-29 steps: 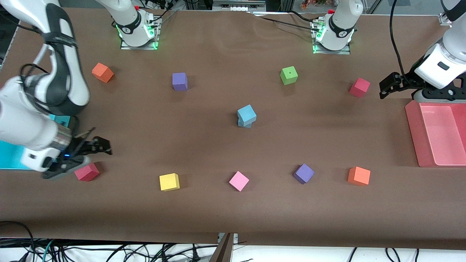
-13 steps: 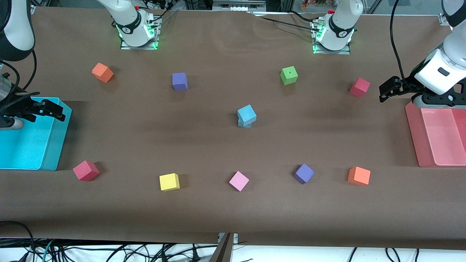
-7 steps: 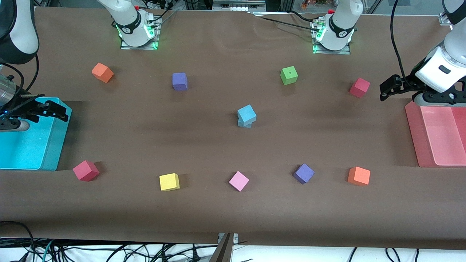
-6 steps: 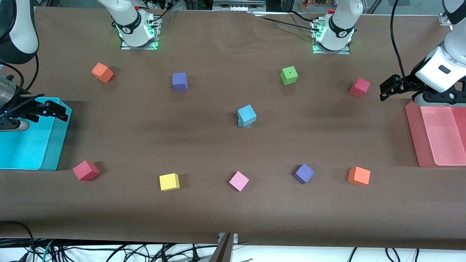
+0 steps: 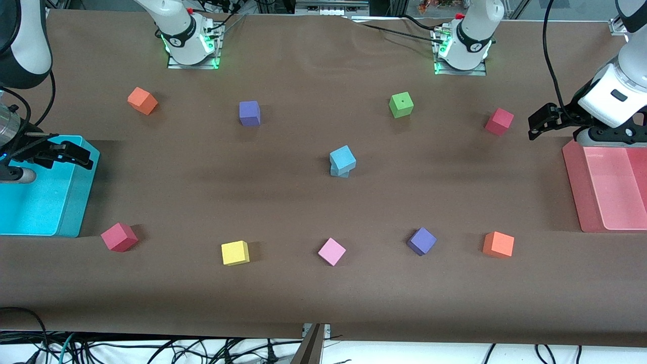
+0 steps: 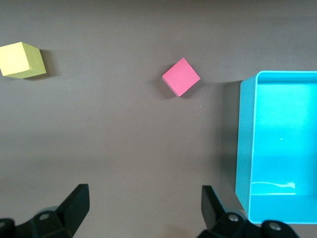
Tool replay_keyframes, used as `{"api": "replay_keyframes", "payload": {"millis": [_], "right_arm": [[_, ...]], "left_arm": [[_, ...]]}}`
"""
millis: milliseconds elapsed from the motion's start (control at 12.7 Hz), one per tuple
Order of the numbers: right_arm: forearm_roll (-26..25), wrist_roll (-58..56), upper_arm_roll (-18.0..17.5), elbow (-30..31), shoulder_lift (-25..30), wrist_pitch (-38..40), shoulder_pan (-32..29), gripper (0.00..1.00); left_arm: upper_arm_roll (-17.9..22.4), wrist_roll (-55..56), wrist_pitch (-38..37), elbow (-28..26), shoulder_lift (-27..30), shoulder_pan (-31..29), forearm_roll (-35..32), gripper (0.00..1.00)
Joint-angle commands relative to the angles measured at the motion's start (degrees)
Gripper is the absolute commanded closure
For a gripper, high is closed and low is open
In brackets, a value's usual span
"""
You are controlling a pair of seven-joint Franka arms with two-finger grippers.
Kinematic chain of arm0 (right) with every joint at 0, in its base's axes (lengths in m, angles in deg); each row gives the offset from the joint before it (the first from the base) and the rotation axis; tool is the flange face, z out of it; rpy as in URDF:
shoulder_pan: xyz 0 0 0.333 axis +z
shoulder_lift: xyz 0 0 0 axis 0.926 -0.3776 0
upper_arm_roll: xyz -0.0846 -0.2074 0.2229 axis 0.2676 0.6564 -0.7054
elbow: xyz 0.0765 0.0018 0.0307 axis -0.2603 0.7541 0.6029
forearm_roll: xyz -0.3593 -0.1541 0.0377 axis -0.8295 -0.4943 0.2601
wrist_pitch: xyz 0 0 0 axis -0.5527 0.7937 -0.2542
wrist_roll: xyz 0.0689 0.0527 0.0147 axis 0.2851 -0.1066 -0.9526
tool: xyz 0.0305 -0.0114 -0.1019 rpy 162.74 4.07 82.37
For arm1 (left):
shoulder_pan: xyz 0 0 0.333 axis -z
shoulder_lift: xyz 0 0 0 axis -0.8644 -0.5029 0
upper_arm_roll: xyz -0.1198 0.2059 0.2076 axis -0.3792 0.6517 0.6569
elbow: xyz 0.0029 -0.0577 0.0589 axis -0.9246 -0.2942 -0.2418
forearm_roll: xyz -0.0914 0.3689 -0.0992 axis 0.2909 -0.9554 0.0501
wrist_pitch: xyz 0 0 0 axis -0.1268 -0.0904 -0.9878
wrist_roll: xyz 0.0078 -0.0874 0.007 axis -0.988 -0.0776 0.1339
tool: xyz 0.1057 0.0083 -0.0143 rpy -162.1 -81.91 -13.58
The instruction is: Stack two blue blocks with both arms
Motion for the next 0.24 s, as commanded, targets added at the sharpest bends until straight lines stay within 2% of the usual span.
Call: {"api": "replay_keyframes", "payload": {"millis": [0, 157], "right_arm": [[-0.84, 1.30, -0.57, -1.68, -0.48, 1.36, -0.80, 0.00], [-0.67, 1.03, -0.57, -1.68, -0.65, 1.27, -0.89, 0.00]], "left_arm": [[-0.21, -0.93, -0.15, -0.65, 1.05, -0.53, 0.34, 0.00], [-0.21, -1.10, -0.32, -0.82, 1.14, -0.53, 0.34, 0.00]]}}
